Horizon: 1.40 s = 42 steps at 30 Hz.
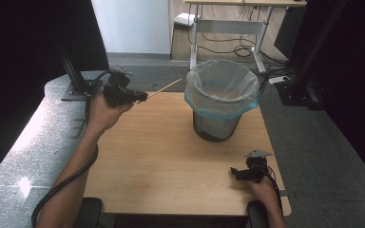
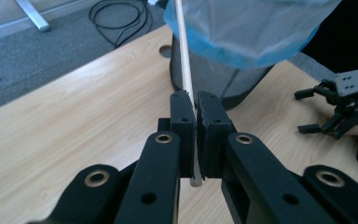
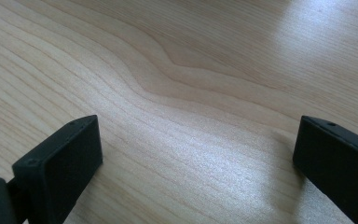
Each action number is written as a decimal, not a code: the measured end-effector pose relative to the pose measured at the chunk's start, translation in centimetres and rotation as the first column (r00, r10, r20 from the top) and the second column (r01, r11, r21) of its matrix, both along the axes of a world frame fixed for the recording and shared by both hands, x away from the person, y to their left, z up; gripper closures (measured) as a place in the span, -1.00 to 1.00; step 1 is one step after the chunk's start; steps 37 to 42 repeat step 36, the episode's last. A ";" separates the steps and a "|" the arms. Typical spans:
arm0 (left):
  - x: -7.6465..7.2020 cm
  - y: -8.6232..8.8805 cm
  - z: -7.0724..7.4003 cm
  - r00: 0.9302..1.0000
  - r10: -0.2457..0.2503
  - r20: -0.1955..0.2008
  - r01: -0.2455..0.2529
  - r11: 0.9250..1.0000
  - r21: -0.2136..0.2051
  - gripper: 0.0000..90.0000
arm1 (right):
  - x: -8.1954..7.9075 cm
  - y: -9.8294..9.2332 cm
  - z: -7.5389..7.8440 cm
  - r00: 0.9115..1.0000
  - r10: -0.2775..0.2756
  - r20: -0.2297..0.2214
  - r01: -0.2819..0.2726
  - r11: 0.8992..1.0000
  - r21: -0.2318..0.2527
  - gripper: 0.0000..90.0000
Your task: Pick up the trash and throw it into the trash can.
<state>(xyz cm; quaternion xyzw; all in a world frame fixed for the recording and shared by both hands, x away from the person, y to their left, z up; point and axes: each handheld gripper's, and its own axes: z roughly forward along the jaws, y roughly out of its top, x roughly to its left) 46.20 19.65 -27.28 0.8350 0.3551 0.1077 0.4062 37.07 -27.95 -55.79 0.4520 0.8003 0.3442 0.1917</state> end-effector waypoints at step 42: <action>5.5 -12.8 2.5 0.994 -0.095 0.056 0.093 0.995 0.029 -0.65 | 0.0 0.1 0.0 1.000 0.011 -0.005 -0.011 1.000 0.000 -1.00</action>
